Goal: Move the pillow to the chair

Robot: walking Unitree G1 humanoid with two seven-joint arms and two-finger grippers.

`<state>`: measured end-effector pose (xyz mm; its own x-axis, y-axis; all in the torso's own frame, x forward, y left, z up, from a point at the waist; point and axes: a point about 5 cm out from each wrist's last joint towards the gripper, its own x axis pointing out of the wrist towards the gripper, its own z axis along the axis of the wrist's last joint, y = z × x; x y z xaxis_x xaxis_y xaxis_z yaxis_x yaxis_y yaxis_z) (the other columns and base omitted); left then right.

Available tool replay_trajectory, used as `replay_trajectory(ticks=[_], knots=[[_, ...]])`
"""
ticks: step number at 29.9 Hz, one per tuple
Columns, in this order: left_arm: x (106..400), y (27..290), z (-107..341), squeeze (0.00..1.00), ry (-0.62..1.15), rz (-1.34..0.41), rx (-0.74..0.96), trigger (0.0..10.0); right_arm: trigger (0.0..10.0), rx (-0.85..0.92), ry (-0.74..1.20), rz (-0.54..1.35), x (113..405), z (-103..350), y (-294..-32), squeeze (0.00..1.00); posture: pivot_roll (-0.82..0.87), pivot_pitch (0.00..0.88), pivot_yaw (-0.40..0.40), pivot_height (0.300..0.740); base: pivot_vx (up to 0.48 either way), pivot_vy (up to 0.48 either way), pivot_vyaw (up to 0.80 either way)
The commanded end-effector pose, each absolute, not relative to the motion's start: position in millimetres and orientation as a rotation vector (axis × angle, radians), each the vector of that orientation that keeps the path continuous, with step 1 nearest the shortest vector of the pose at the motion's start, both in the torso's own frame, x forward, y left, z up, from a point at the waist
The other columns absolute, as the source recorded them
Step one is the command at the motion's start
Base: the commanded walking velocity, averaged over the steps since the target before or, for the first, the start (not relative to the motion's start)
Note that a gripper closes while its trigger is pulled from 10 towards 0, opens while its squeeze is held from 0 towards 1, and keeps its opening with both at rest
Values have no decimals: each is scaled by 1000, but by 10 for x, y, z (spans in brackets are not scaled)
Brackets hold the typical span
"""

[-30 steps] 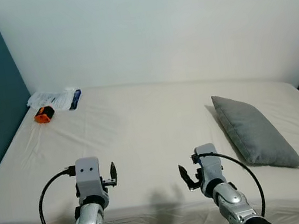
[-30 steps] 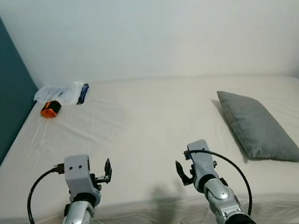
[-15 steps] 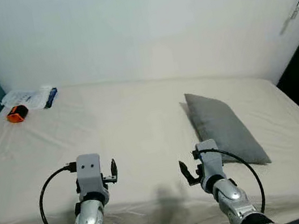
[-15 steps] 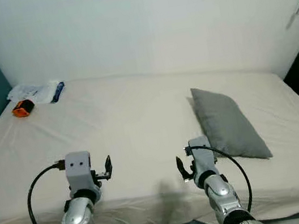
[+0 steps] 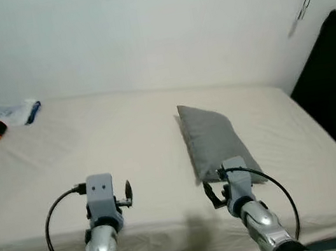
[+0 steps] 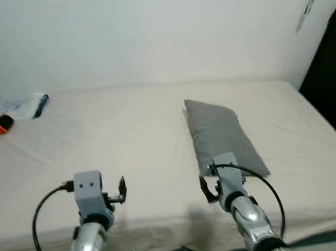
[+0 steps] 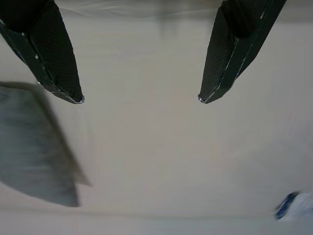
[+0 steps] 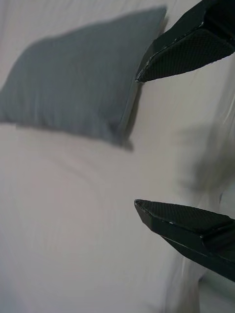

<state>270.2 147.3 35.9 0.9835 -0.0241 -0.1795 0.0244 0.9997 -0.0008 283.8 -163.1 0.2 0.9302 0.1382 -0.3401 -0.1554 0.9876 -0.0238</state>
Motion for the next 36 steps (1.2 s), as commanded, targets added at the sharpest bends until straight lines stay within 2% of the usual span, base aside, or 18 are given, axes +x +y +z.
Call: replay_trajectory(ticks=[1,5,26,36], knots=[[2708,1477,346,0,195,-36,8,10000,10000,-42,346,140,2830,-5,-1632,0,59,0,-94,740,0,458,0],[2706,1481,343,0,194,-29,5,10000,10000,-42,346,137,2824,-9,-1643,0,57,0,-91,740,0,458,0],[2716,1406,417,0,134,-77,-14,10000,10000,-36,342,128,2814,-10,-1670,0,50,0,-88,740,0,0,0],[2702,1388,426,0,122,-91,-11,10000,10000,-38,338,131,2824,1,-1669,0,46,0,-89,740,393,0,0]])
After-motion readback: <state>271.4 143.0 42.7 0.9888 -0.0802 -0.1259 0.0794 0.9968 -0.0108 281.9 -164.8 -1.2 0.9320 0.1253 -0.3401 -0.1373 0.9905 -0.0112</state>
